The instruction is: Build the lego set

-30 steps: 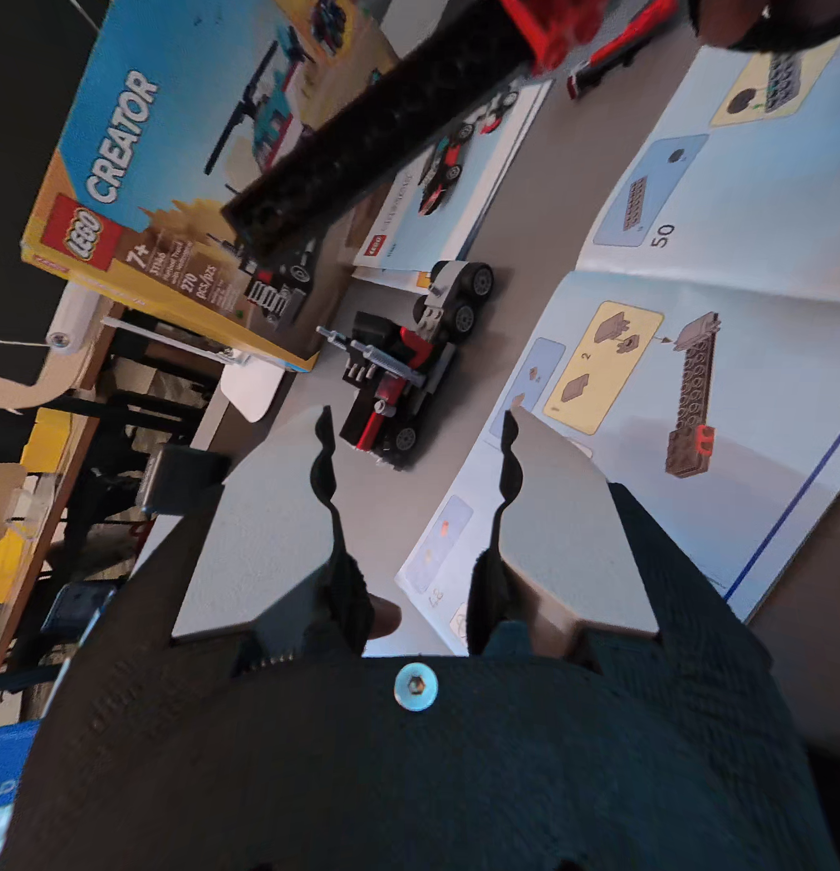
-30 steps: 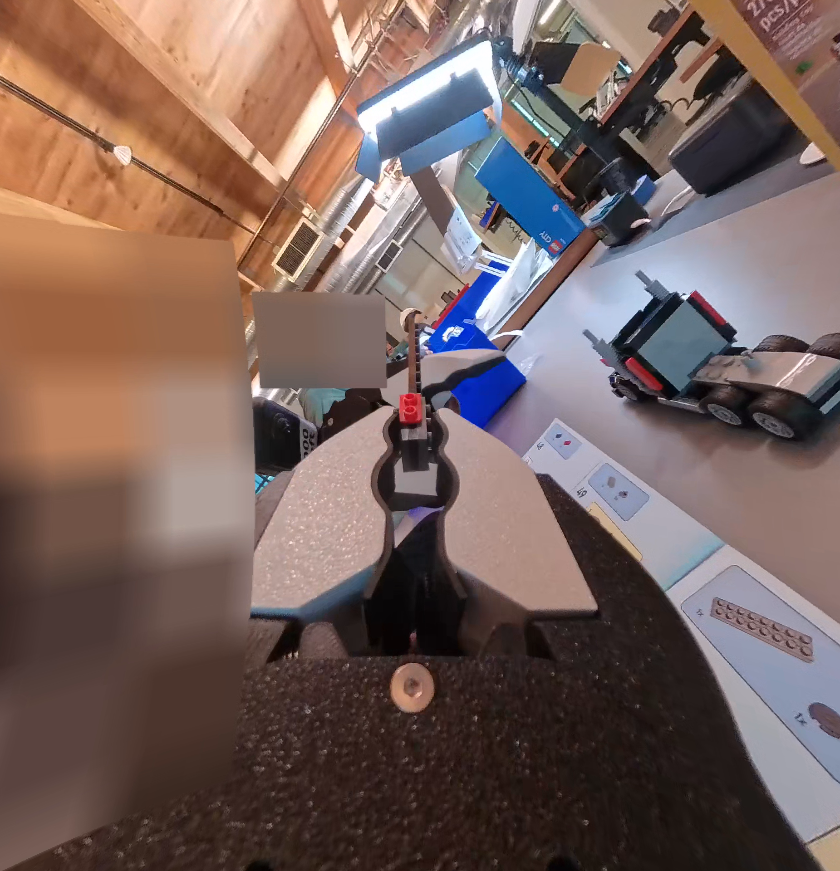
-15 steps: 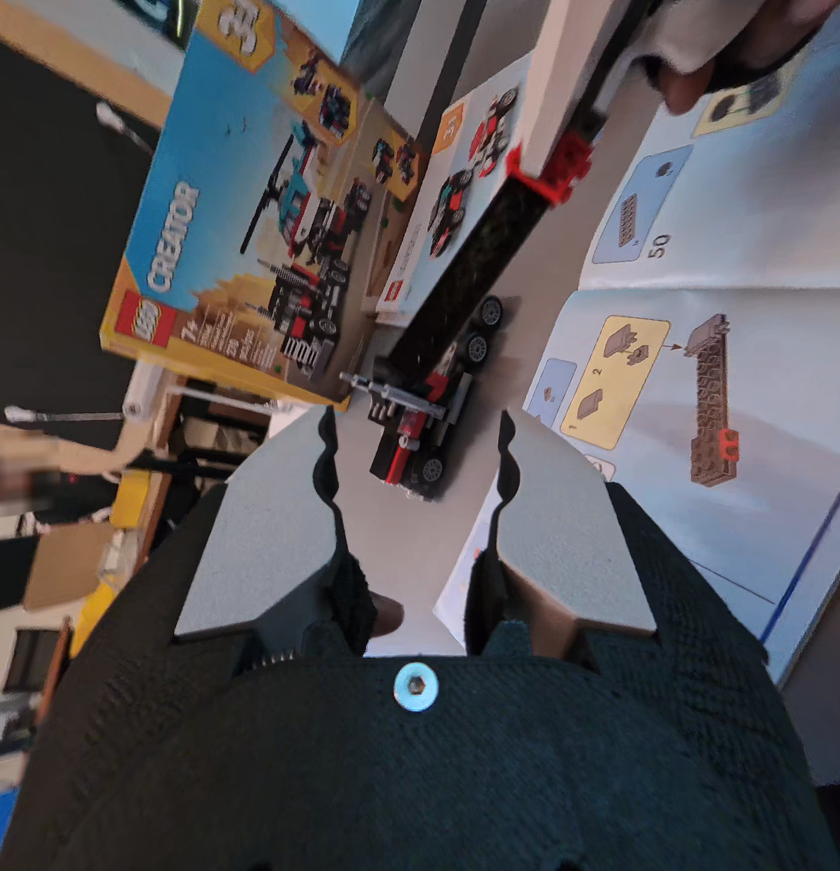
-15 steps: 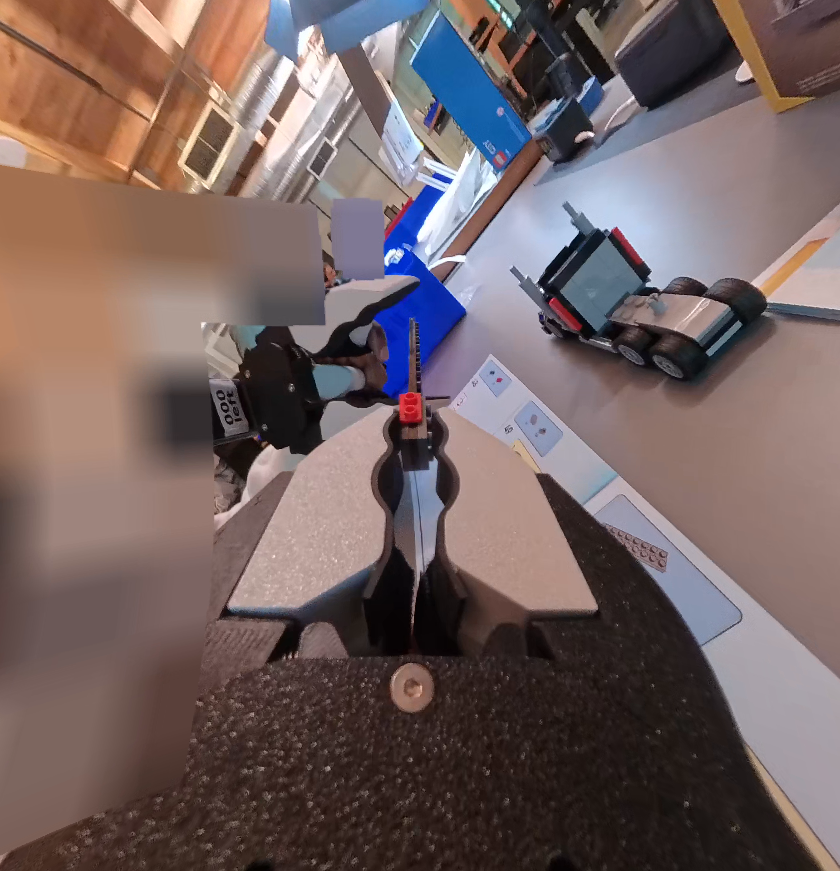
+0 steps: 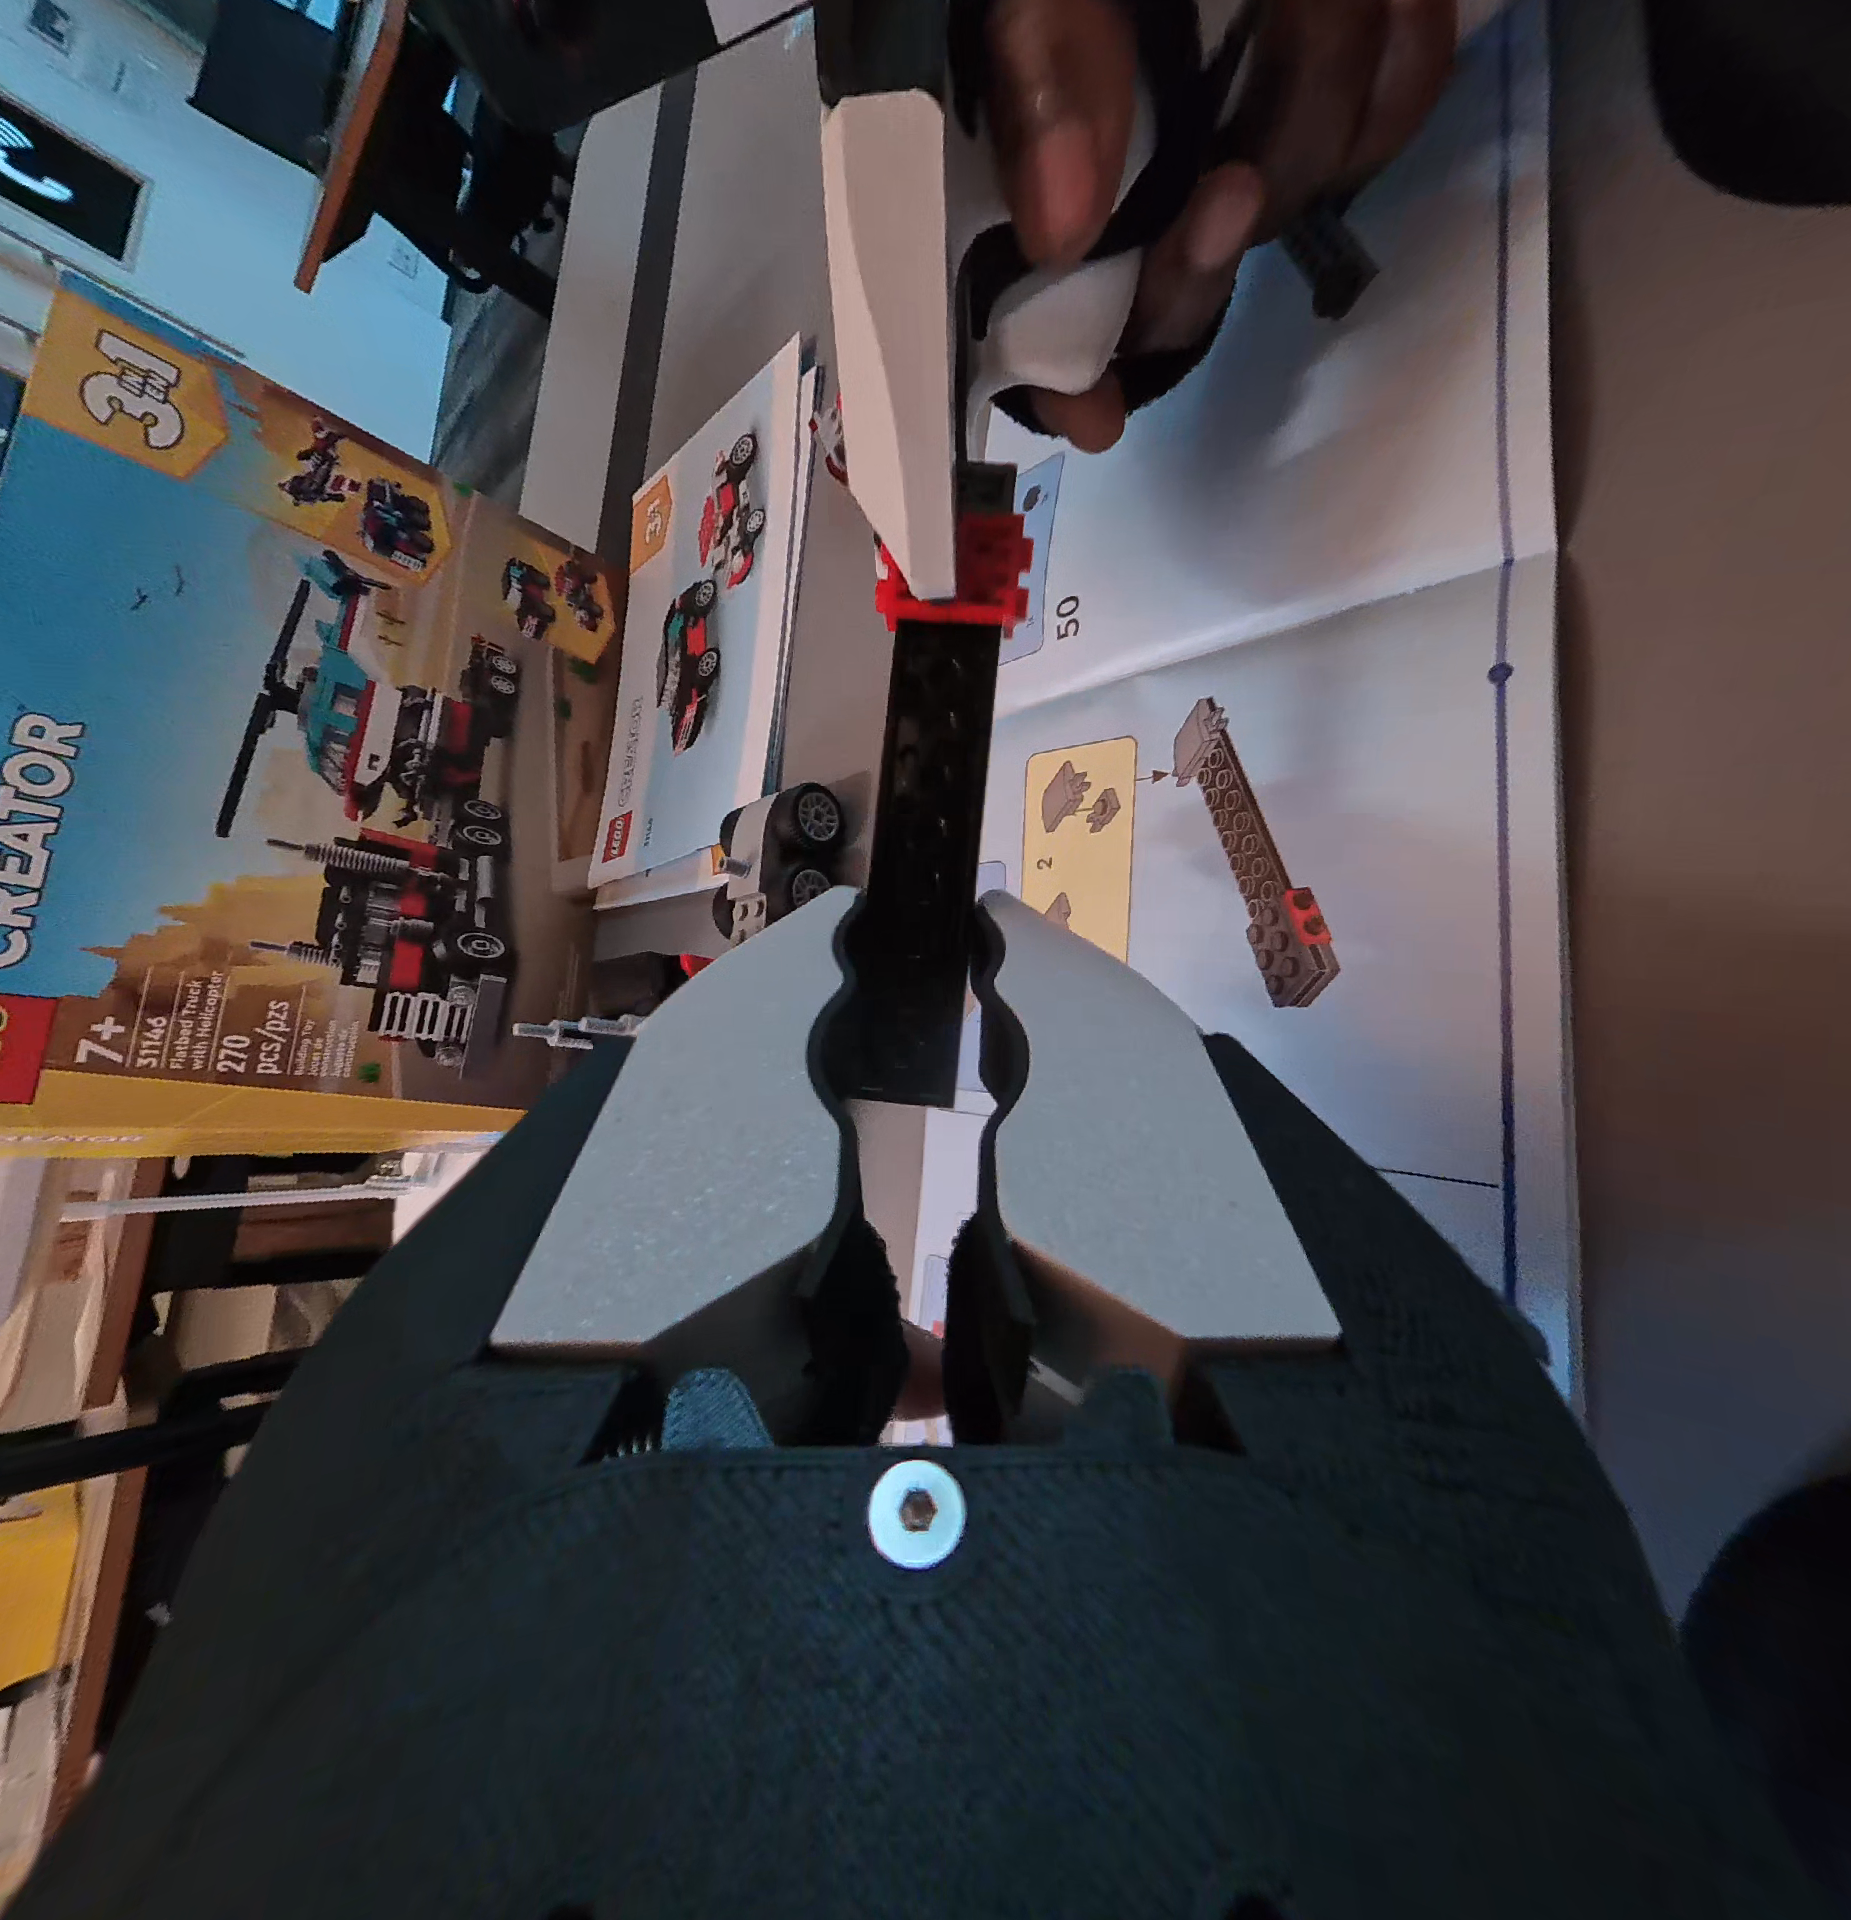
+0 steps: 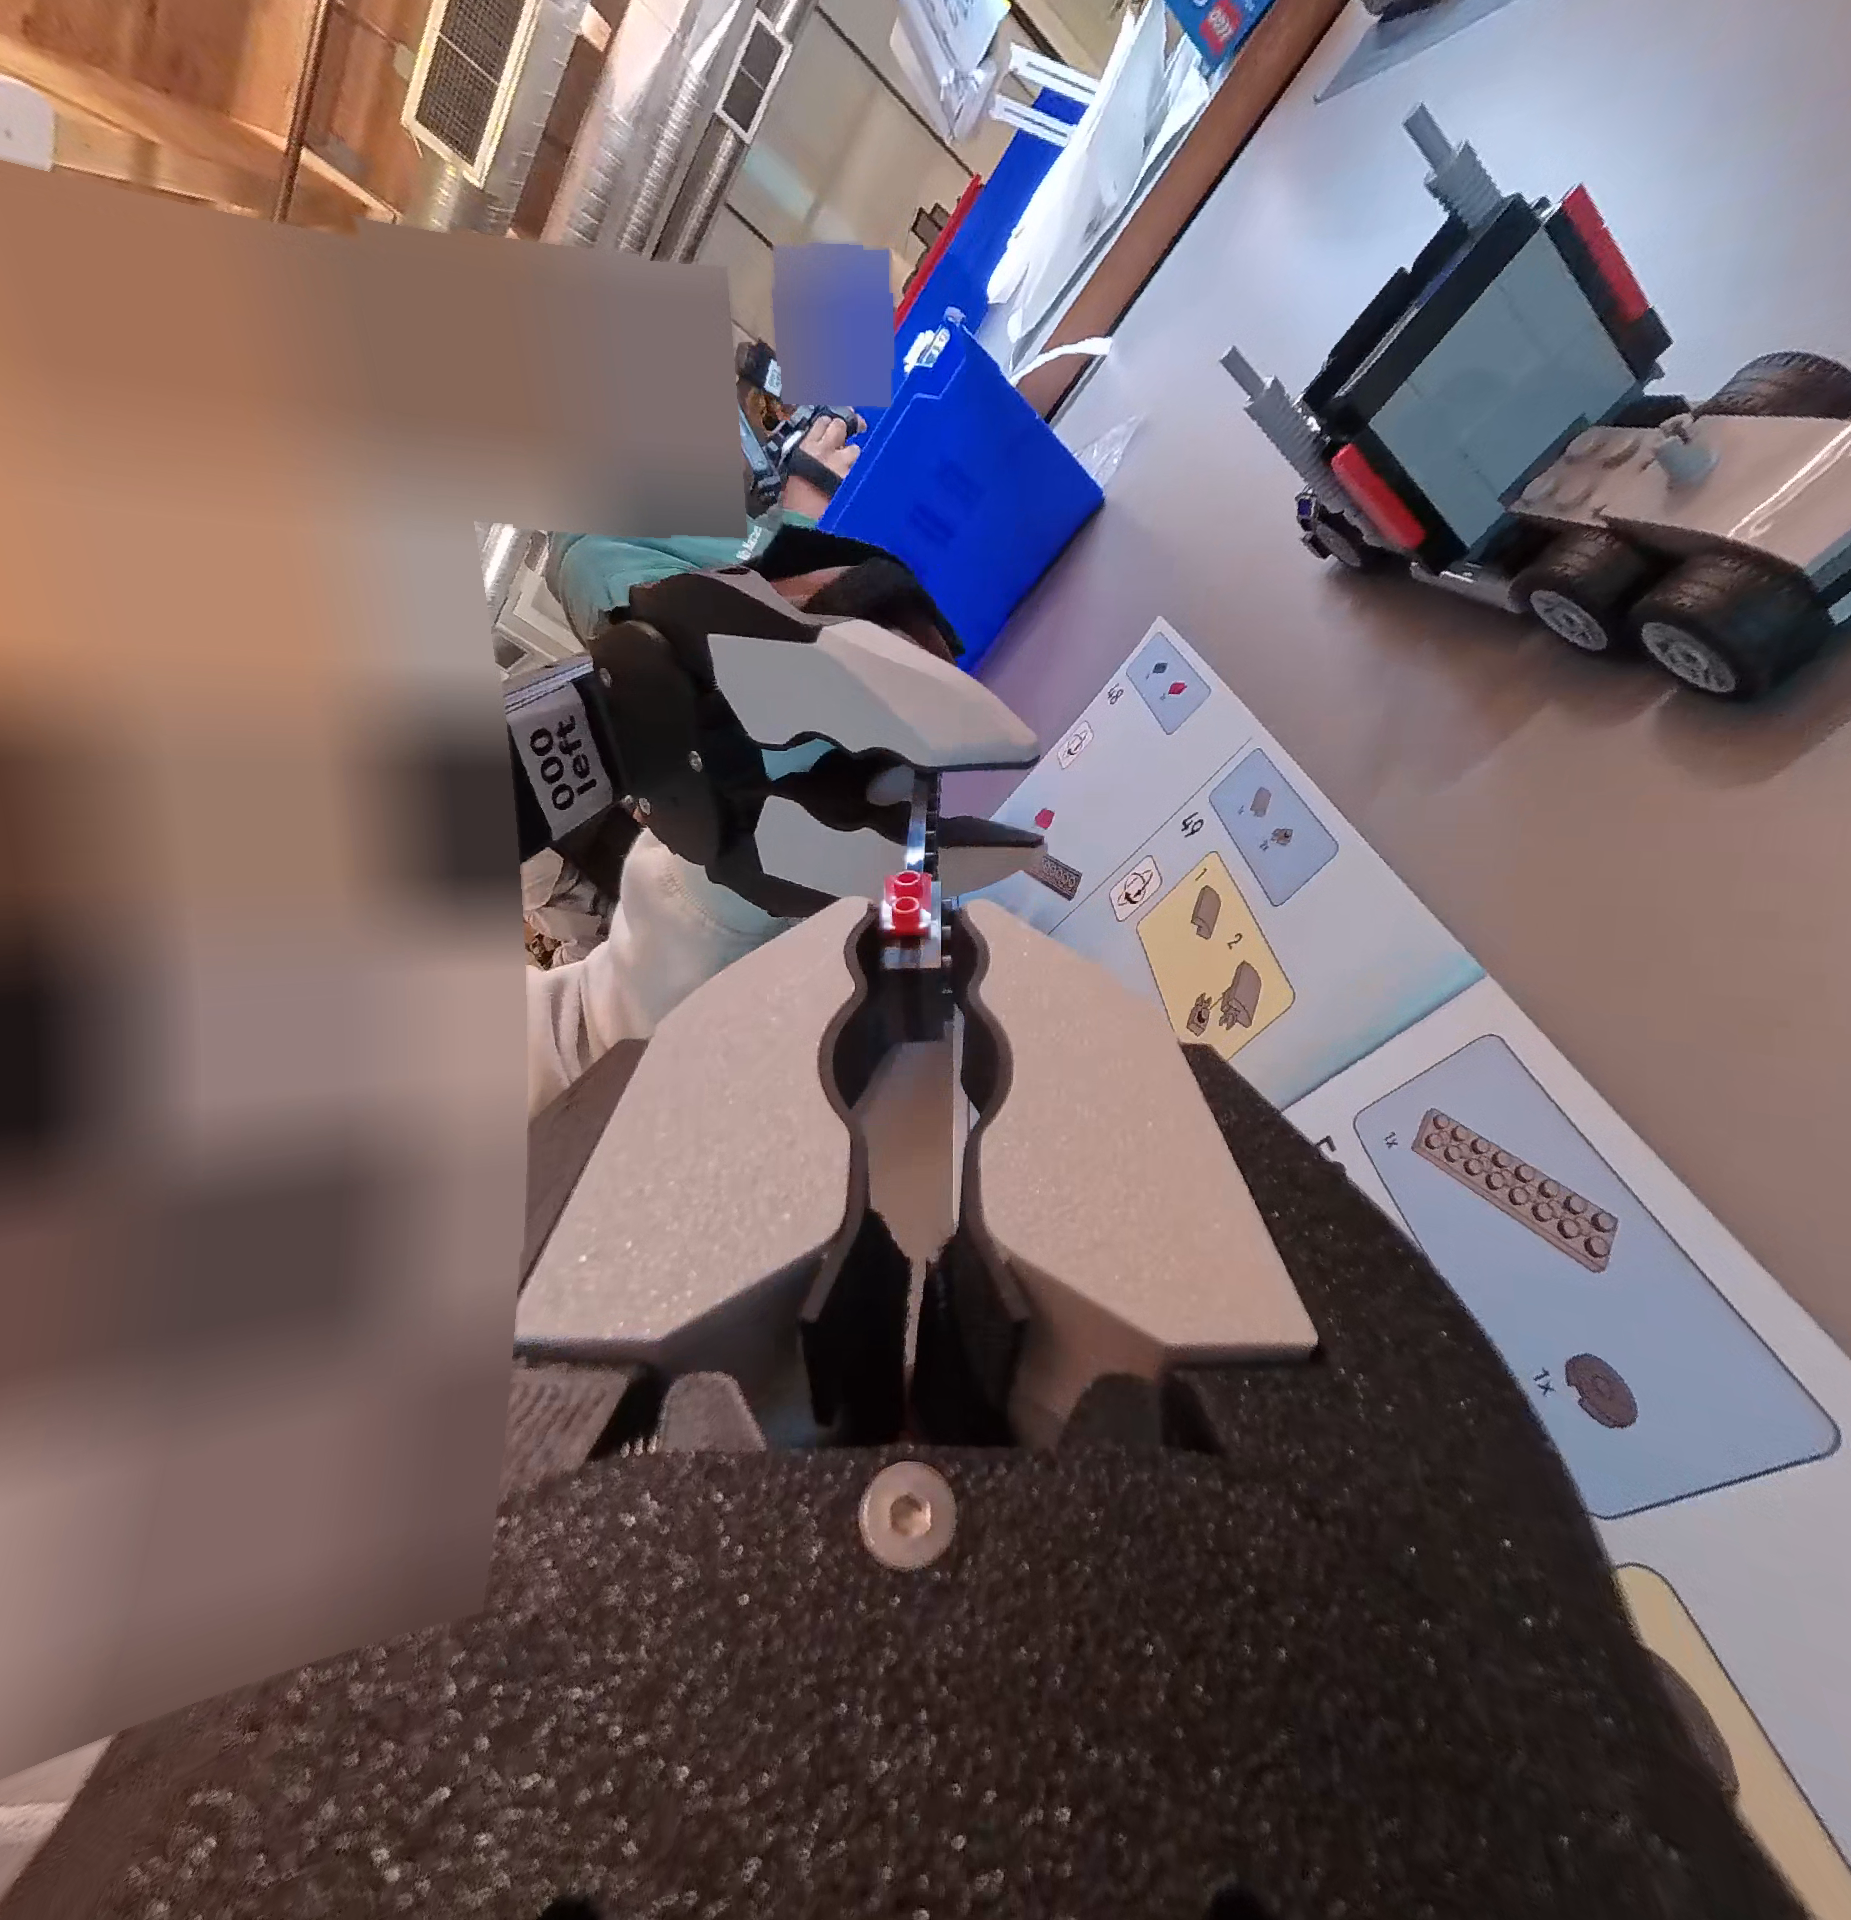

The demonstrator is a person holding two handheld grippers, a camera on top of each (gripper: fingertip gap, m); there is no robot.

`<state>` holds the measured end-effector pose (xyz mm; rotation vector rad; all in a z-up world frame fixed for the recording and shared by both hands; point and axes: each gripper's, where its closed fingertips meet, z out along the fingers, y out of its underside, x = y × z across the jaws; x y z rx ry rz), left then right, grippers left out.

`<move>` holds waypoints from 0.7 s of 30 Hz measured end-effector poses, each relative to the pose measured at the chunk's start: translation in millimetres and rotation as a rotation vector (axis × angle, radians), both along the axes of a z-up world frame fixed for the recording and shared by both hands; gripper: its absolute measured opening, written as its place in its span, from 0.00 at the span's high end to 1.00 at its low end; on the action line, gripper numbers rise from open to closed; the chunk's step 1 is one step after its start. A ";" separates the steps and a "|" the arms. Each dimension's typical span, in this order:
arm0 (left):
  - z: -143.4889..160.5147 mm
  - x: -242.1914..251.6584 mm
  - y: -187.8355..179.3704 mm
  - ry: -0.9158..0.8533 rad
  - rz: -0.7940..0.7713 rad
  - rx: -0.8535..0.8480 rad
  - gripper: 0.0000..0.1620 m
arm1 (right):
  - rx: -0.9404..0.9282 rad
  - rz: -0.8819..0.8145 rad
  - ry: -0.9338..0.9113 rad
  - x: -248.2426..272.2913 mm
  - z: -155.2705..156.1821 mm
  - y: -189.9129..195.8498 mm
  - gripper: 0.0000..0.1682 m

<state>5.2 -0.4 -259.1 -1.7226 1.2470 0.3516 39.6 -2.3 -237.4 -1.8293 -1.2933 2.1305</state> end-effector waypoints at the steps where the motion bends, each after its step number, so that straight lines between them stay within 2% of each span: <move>1: 0.2 0.6 -0.9 -0.016 -0.004 -0.005 0.89 | 0.005 0.003 0.010 0.1 1.3 -0.8 0.93; 3: 3.5 1.4 -2.3 -0.081 -0.006 -0.014 0.89 | -0.003 0.004 0.073 -0.2 12.0 -2.1 0.91; 5: 8.9 0.7 -4.0 -0.172 -0.010 -0.015 0.89 | -0.031 0.013 0.113 0.5 22.1 -3.8 0.83; 7: 14.0 -1.6 -6.3 -0.263 -0.011 -0.016 0.89 | 0.007 0.025 0.135 0.9 24.1 -6.9 0.79; 9: 17.9 -4.2 -8.8 -0.338 -0.013 -0.022 0.89 | 0.120 0.021 0.201 0.6 29.3 -8.7 0.76; 12: 24.5 -6.4 -10.2 -0.407 -0.023 0.000 0.89 | 0.418 -0.066 0.271 -2.9 34.1 -4.1 0.72; 14: 24.8 -8.6 -9.2 -0.387 -0.018 0.024 0.89 | 0.461 -0.084 0.297 -3.3 40.5 -7.3 0.73; 16: 21.8 -10.0 -7.5 -0.325 -0.011 0.049 0.89 | 0.392 -0.075 0.272 -5.9 40.2 -10.5 0.75; 21: 17.4 -7.0 -7.0 -0.200 -0.023 0.079 0.89 | 0.295 -0.083 0.198 -12.3 25.6 -10.8 0.90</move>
